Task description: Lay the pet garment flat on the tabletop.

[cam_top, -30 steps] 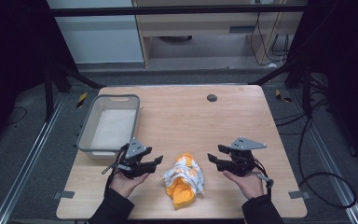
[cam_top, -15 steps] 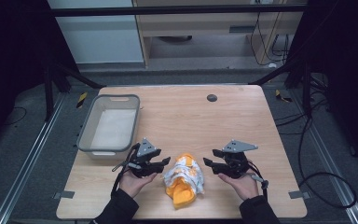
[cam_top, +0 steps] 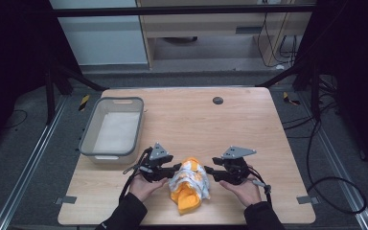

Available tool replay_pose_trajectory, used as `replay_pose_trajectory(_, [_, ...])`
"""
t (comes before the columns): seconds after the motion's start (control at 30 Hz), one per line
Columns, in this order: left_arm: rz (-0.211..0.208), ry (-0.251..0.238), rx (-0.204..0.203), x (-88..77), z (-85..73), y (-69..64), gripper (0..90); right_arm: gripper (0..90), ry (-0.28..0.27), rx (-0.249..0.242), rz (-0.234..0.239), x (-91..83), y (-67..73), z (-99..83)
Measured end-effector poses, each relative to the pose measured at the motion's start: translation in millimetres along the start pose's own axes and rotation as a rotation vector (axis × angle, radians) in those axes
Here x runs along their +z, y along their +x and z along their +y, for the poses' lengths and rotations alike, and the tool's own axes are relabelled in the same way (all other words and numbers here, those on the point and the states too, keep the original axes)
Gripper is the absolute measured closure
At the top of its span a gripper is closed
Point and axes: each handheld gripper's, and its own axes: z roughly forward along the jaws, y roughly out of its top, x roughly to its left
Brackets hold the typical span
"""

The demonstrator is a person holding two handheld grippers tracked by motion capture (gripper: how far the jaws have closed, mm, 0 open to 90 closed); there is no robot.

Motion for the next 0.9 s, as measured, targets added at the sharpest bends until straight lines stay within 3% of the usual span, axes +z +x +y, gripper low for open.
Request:
replay_pose_trajectory(0.4, [-0.024, 0.03, 0.028, 10.0, -1.6, -7.7, 55.7, 56.1, 0.083, -0.029, 0.041, 18.0, 9.2, -7.2])
replay_pose_trajectory(0.67, [-0.04, 0.055, 0.024, 15.6, -5.6, -8.3, 59.7, 72.0, 0.123, -0.025, 0.082, 24.8, 10.8, -9.8])
replay_pose_trajectory(0.87, [-0.073, 0.085, 0.028, 18.6, -7.5, -9.7, 69.4, 82.2, 0.13, -0.017, 0.095, 25.0, 10.9, -9.5])
replay_pose_trajectory(0.9, [-0.081, 0.091, 0.026, 19.0, -8.0, -10.0, 74.4, 85.0, 0.129, -0.015, 0.097, 24.8, 10.7, -9.4])
